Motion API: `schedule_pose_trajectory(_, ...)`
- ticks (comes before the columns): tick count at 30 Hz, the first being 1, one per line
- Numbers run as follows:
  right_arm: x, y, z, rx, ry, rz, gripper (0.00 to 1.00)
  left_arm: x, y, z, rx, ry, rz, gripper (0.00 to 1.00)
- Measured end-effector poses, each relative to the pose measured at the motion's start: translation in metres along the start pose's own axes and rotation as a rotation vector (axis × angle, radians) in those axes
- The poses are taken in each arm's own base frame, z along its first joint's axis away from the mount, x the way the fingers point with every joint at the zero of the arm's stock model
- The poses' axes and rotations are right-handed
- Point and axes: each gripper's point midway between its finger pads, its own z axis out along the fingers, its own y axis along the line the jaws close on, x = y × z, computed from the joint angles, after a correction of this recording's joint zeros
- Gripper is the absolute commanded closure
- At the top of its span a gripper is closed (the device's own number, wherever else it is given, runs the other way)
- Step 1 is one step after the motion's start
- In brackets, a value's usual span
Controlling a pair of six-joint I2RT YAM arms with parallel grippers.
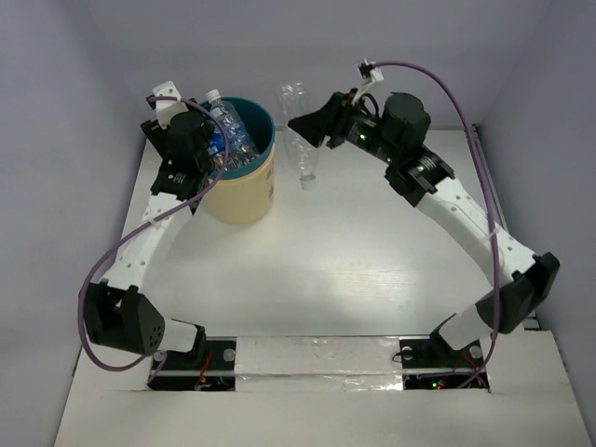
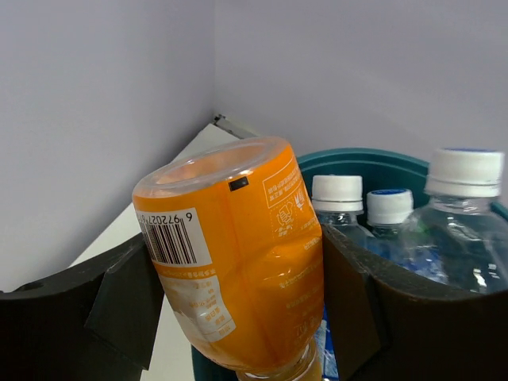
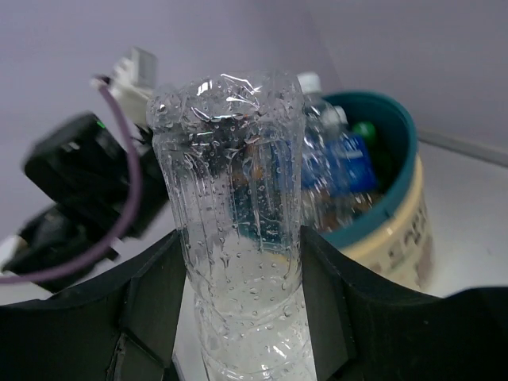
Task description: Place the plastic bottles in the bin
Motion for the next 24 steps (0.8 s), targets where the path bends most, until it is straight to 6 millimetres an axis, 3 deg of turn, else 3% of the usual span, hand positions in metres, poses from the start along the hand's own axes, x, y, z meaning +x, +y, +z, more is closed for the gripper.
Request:
schedule_pose_trajectory(4,-0.019,0.011,0.036,-0.038,-0.065,-0.007,0.53,0.025,0.002,0.008,-0.015,0.019,0.047,0.34)
schedule_pose_trajectory(6,-0.03,0.011,0.056,-0.041,-0.102,-0.012,0.53,0.036,0.003,0.009,-0.013,0.03,0.057,0.17)
schedule_pose_trajectory(9,-0.04,0.006,0.083,-0.035,-0.156,-0.025,0.53,0.041,0.003,0.008,-0.007,0.032,0.045,0.02)
schedule_pose_trajectory(12,-0.044,-0.005,0.111,-0.018,-0.197,-0.039,0.53,0.043,0.002,0.005,0.012,0.04,0.025,0.01)
schedule_pose_trajectory(17,-0.033,-0.028,0.149,0.021,-0.233,-0.065,0.55,0.022,-0.001,-0.011,0.081,0.025,-0.043,0.01)
schedule_pose_trajectory(24,0.013,-0.066,0.184,0.102,-0.205,-0.142,0.55,-0.042,-0.006,-0.052,0.229,-0.066,-0.198,0.01)
